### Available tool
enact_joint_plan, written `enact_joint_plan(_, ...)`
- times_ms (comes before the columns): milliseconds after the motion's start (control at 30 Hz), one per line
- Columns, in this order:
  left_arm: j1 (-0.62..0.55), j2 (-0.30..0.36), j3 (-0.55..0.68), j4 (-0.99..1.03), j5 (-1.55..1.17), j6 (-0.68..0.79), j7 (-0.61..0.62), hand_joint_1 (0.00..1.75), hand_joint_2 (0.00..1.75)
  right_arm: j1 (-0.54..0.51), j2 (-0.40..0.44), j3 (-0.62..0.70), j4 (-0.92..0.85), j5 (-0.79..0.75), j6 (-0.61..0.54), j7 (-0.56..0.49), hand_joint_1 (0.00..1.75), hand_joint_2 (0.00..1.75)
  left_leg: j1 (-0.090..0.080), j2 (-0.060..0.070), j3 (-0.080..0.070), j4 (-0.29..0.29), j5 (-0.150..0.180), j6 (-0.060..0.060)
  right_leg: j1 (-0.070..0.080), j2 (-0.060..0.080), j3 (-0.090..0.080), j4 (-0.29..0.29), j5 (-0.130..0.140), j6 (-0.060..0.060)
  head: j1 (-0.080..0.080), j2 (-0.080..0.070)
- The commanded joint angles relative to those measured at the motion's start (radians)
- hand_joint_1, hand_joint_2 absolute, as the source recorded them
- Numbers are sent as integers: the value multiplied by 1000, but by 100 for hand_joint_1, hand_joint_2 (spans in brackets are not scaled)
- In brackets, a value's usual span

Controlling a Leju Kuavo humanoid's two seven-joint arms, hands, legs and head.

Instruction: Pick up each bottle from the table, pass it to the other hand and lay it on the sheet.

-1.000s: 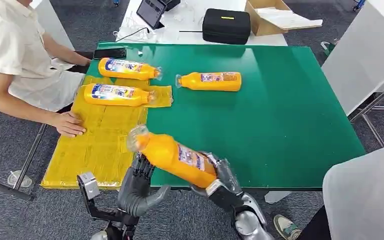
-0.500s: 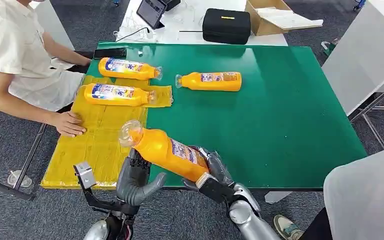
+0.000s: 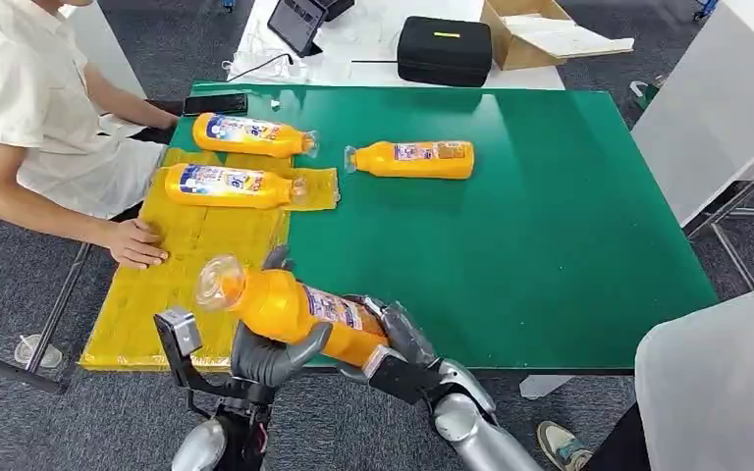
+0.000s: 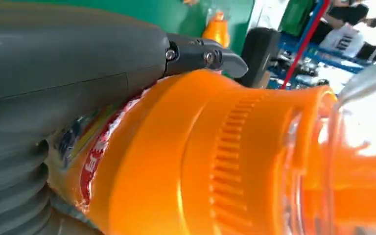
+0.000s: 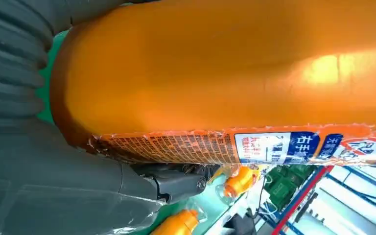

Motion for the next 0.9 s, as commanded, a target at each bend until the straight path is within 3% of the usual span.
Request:
enact_joint_plan(33,-54,-11,39,76,78,-54,-16,0,175,-34,-39,114,-40,-36,68,2,175,175,-1,1,7,-1,-2,2,-1,-1,6,0,-2,-1,0,0)
enact_joint_plan(67,-52,-12,38,66,101,-79,-12,134,175,-38,-37,120,-37,-44,76,-1,175,175,-1,1,5,-1,-2,1,0,-1,5,0,-2,-1,0,0)
enact_joint_plan(100,-50,-9,35,55,128,-115,-15,162,175,-41,-34,117,-31,-90,115,-10,175,175,-1,1,4,-1,-1,1,0,0,3,0,-1,-1,0,0)
enact_joint_plan(133,-50,-9,35,55,128,-115,-15,162,175,-41,-34,117,-31,-90,115,-10,175,175,-1,1,2,-1,-1,1,0,0,2,0,-1,-1,0,0)
enact_joint_plan(167,-48,-9,34,48,135,-121,-13,175,175,-43,-32,115,-26,-100,123,-12,175,175,-1,2,5,0,-2,1,0,0,4,0,-2,-1,0,0)
enact_joint_plan(300,-30,-2,33,12,238,-240,2,175,175,-41,-23,88,-10,-199,205,-31,175,175,-1,1,5,-1,-2,1,0,-1,5,0,-2,-1,0,0)
enact_joint_plan(467,-29,-2,33,8,238,-240,2,175,175,-40,-25,87,-9,-200,205,-31,171,175,-1,2,5,0,-2,1,0,0,5,0,-2,-1,0,0)
enact_joint_plan(633,-3,3,63,-35,353,-339,28,175,175,-24,-19,83,-24,-208,219,-48,169,175,0,1,2,0,-1,1,0,0,2,0,-1,-1,0,0)
enact_joint_plan(667,-3,3,67,-40,356,-340,31,175,175,-21,-17,81,-27,-213,222,-49,152,175,-1,2,4,0,-2,1,0,0,4,0,-1,-1,0,0)
enact_joint_plan(700,-3,2,74,-42,349,-334,32,175,175,-14,-12,71,-29,-224,225,-48,89,175,-1,2,6,0,-3,1,0,0,5,0,-3,-2,0,0)
enact_joint_plan(733,-1,-1,81,-44,334,-315,24,175,175,-8,-6,62,-29,-237,227,-40,0,175,0,1,4,0,-2,1,0,0,4,0,-2,-1,0,0)
enact_joint_plan(767,-1,-3,88,-46,322,-291,20,175,175,-2,-5,57,-36,-231,215,-44,0,0,0,0,2,0,0,1,0,-1,2,0,-1,-1,0,0)
enact_joint_plan(867,-2,-7,110,-61,253,-187,-12,175,175,24,-5,43,-65,-202,151,-57,0,0,-1,0,4,0,-1,1,0,-2,4,0,-2,-1,0,0)
enact_joint_plan(900,-5,-22,145,-73,152,-2,-53,175,175,53,-11,15,-105,-90,-25,-73,0,0,0,-1,3,0,-1,1,0,-2,3,0,-1,-1,0,0)
